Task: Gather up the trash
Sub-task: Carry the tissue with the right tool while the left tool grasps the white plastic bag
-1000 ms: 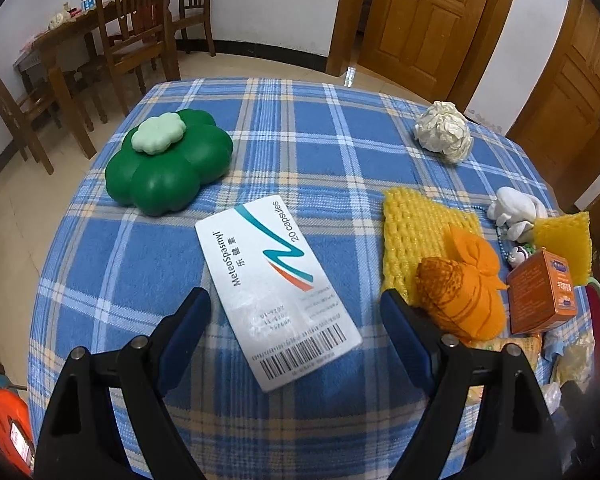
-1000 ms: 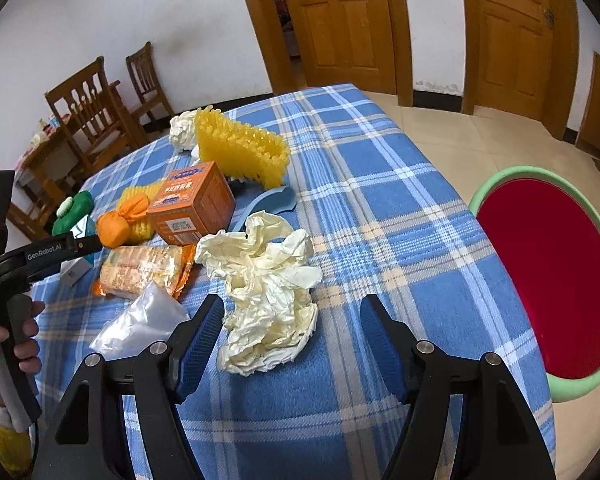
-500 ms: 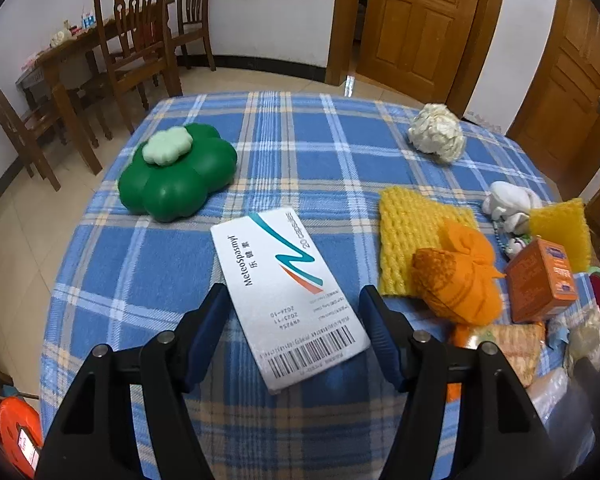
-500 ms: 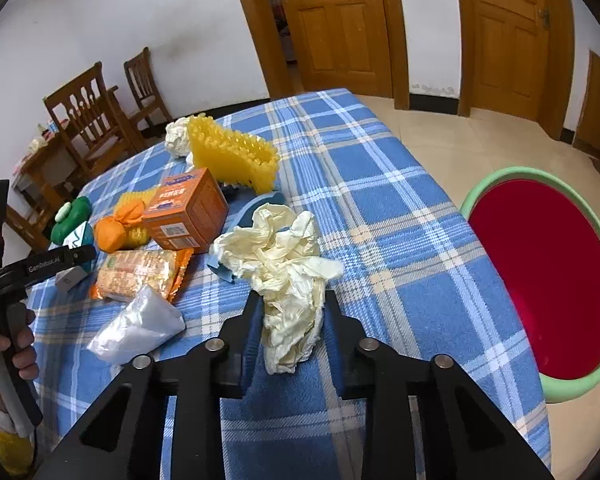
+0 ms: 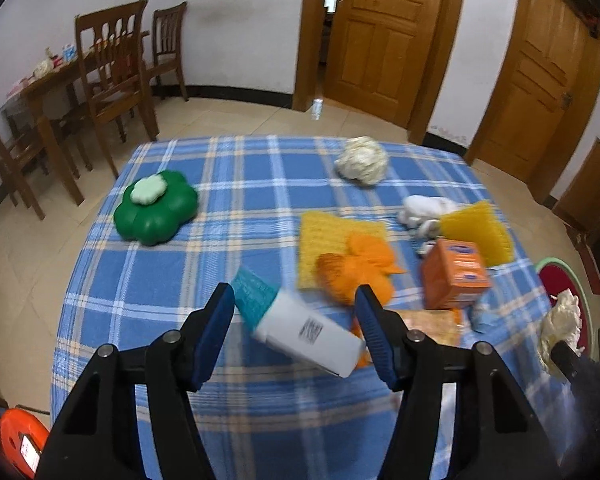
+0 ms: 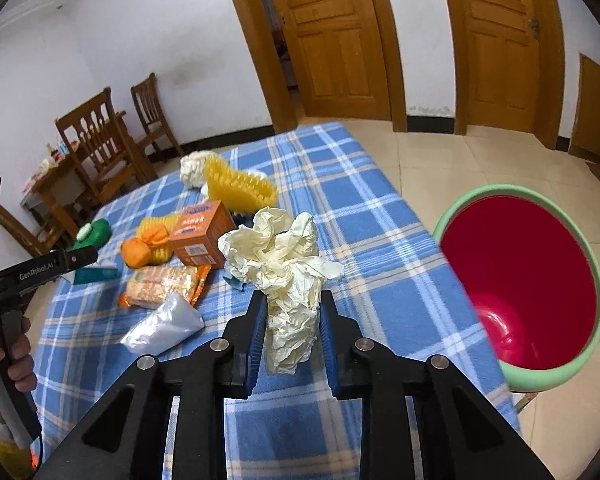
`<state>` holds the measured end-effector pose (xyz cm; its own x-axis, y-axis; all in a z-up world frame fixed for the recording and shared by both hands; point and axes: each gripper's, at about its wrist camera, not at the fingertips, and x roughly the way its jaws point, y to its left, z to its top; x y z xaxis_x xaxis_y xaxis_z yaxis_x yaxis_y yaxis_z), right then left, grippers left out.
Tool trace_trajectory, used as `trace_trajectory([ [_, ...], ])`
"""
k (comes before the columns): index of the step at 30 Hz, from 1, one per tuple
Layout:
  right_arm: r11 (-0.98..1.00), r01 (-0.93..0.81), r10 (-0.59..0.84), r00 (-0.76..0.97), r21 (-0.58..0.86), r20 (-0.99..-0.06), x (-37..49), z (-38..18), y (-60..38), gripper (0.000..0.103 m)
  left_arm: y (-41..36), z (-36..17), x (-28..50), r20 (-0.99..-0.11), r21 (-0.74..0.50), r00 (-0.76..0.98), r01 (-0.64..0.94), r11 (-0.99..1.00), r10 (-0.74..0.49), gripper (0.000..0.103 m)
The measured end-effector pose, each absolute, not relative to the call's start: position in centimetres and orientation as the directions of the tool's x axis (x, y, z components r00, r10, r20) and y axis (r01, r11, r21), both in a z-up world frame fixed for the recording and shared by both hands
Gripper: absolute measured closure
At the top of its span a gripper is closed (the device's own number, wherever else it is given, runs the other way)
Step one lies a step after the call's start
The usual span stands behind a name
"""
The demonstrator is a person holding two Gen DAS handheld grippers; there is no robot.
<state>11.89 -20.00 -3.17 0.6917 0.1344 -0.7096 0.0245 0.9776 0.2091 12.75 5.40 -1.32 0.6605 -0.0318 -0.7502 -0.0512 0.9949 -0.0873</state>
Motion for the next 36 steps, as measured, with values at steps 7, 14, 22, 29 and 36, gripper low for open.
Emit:
trace_trajectory([
  [7, 0.973, 0.053, 0.118, 0.721, 0.223, -0.683, 10.4, -2.0, -21.7, 0.077, 2.8, -0.3, 12.0, -0.751, -0.141, 0.648, 0.030, 0.990, -0.126, 0.068],
  [14, 0.967, 0.083, 0.104, 0.736, 0.241, -0.669, 9.3, -1.5, -23.1, 0.077, 1.5, -0.3, 11.4, -0.751, -0.136, 0.646, 0.050, 0.989, -0.136, 0.069],
  [22, 0.960, 0.093, 0.113, 0.733, 0.263, -0.670, 9.2, -1.8, -23.6, 0.077, 1.2, -1.5, 11.3, -0.781, -0.138, 0.610, 0.041, 0.990, -0.134, 0.041],
  [29, 0.960, 0.088, 0.121, 0.725, 0.265, -0.678, 9.4, -2.0, -23.7, 0.077, 2.0, -2.9, 11.7, -0.811, -0.102, 0.579, -0.007, 0.995, -0.079, 0.026],
  [36, 0.961, 0.086, 0.125, 0.716, 0.265, -0.687, 9.5, -2.5, -23.6, 0.077, 2.0, -3.6, 10.7, -0.822, -0.155, 0.552, 0.021, 0.988, -0.141, 0.026],
])
